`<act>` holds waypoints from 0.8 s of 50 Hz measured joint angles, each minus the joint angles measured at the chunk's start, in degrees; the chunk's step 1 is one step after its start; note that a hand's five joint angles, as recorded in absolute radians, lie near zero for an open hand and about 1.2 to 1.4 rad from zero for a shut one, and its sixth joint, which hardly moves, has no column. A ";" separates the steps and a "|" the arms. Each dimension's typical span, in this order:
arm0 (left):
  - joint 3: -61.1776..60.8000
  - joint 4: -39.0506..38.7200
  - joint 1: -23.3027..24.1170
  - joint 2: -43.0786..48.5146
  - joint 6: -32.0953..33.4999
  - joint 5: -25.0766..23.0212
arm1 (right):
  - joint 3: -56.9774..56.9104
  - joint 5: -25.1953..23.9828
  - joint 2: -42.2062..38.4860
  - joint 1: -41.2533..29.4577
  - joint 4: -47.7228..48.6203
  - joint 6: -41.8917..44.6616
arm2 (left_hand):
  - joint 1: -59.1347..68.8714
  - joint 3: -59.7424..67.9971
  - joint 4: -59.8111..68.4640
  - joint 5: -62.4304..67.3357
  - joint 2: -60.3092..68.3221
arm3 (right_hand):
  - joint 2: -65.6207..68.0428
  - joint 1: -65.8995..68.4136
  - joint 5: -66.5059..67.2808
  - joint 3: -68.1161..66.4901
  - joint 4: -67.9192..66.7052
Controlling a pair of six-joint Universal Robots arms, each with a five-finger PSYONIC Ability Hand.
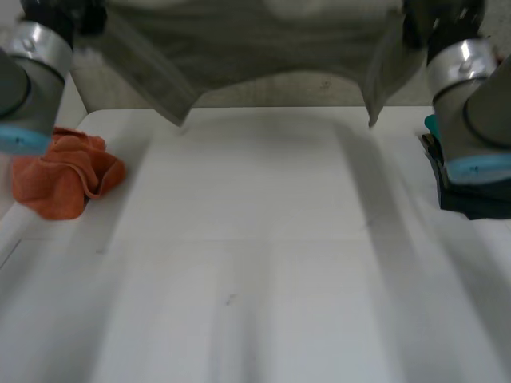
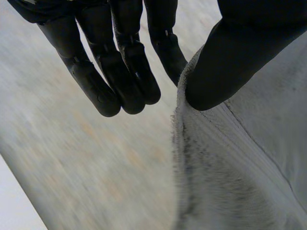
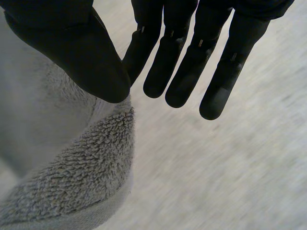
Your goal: Fold the laundry.
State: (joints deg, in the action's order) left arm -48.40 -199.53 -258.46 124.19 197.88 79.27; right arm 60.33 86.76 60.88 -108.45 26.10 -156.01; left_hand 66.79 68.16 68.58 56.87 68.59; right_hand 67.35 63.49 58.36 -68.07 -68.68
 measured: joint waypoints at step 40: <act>-34.42 6.52 -5.13 -3.31 20.84 -10.76 | -6.09 -6.02 -14.15 0.11 -44.16 26.11 | 0.00 0.05 0.02 0.00 0.00 | -35.79 -31.58 -38.71 36.75 37.35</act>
State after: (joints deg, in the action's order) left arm -82.82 -193.01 -263.58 120.88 218.72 68.51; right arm 54.24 80.74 46.74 -108.34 -18.06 -129.90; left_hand 66.79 68.20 68.61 56.87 68.60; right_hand 31.56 31.91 19.64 -31.32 -31.33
